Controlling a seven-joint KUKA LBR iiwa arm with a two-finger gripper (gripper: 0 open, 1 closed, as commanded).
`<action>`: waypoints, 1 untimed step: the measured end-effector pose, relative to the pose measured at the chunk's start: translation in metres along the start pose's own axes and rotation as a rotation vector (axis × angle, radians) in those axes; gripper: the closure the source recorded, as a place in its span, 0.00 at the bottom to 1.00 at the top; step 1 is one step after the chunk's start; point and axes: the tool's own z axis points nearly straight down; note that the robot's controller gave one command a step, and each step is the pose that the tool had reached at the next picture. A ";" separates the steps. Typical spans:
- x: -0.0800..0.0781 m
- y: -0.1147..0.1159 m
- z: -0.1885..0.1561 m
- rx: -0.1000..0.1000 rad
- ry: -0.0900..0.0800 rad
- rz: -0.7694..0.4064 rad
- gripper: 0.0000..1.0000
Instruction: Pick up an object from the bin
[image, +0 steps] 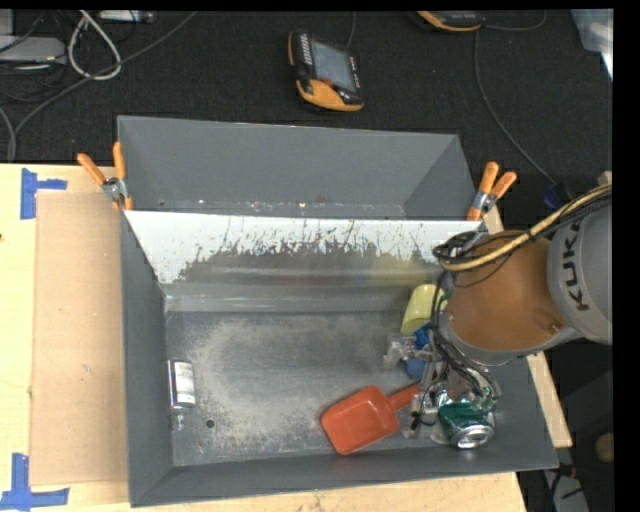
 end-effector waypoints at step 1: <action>-0.004 0.068 0.030 -0.004 -0.020 -0.223 0.00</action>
Offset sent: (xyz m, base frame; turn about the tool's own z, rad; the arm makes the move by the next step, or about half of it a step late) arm 0.0068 0.0352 -0.0288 -0.2131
